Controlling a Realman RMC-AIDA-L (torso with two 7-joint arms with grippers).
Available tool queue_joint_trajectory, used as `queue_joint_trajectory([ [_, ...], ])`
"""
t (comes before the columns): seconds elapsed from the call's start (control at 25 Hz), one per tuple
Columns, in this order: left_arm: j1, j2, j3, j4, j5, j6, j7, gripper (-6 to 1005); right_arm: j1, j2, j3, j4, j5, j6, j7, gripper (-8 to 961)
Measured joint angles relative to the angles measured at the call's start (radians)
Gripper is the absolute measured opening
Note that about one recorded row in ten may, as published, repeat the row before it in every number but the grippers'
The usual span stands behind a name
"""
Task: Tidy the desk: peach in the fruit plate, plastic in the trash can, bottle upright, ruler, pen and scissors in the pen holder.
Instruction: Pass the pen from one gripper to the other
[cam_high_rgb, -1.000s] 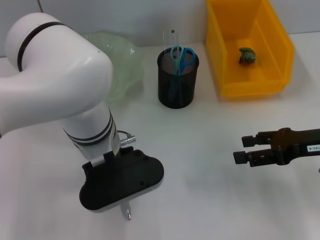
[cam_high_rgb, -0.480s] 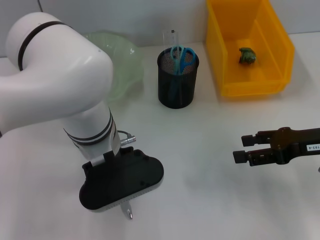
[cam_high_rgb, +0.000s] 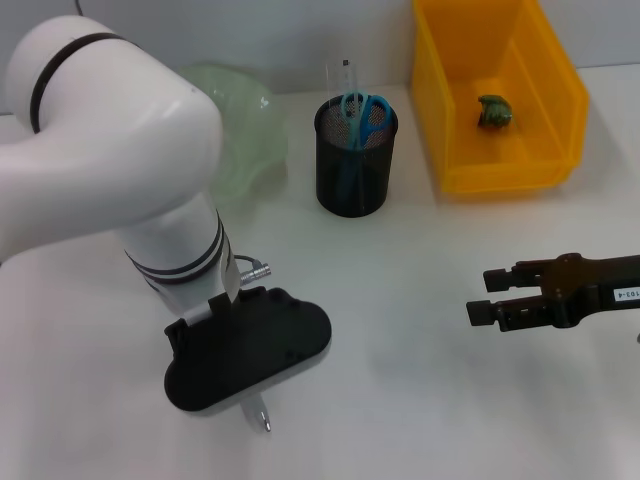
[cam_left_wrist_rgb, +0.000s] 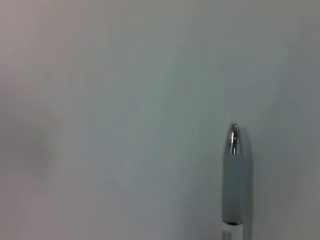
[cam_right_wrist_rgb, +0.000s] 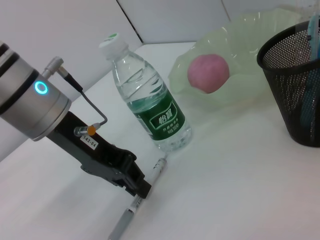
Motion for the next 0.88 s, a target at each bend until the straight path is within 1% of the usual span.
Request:
queue_joint_trajectory([
  [0.08,-0.003,0.0,-0.02,0.004,0.001,0.012,-0.024,131,0.001,0.0,0.0,0.0,0.0,0.002,0.0,803],
  [0.2,-0.034,0.0,-0.128,0.01,-0.045,0.102,-0.071,131,0.001,0.001,0.0,0.0,0.0,0.002,-0.001,803],
  [0.28,-0.071,0.0,-0.257,0.006,-0.117,0.21,-0.121,132,0.0,0.001,0.0,0.0,0.001,-0.002,-0.008,802],
  [0.32,-0.082,0.0,-0.305,0.002,-0.141,0.244,-0.138,132,-0.001,0.001,0.0,0.0,0.001,-0.003,-0.013,802],
  [0.36,-0.103,0.001,-0.414,-0.011,-0.202,0.317,-0.184,132,-0.003,0.001,0.0,0.0,0.001,-0.005,-0.022,802],
  [0.4,-0.103,0.001,-0.414,-0.011,-0.202,0.317,-0.184,132,-0.003,0.001,0.0,0.0,0.001,-0.005,-0.022,802],
  [0.44,-0.111,0.002,-0.468,-0.019,-0.228,0.341,-0.216,132,-0.005,0.0,0.0,0.0,0.001,-0.005,-0.026,802],
  [0.52,-0.114,0.004,-0.54,-0.029,-0.267,0.364,-0.284,132,-0.009,-0.003,0.0,0.001,0.001,-0.007,-0.04,802],
  [0.56,-0.11,0.004,-0.591,-0.031,-0.313,0.373,-0.373,132,-0.012,-0.006,0.001,0.001,0.001,-0.009,-0.054,802],
  [0.6,-0.11,0.004,-0.591,-0.031,-0.313,0.373,-0.373,132,-0.012,-0.006,0.001,0.001,0.001,-0.009,-0.054,802],
  [0.64,-0.106,0.005,-0.61,-0.031,-0.335,0.377,-0.412,132,-0.013,-0.008,0.001,0.0,0.001,-0.011,-0.06,802],
  [0.76,-0.096,0.007,-0.692,-0.029,-0.4,0.399,-0.532,132,-0.014,-0.015,0.0,-0.005,0.001,-0.028,-0.074,802],
  [0.88,-0.092,0.009,-0.803,-0.037,-0.442,0.41,-0.673,132,-0.014,-0.016,0.0,-0.014,0.001,-0.056,-0.103,801],
])
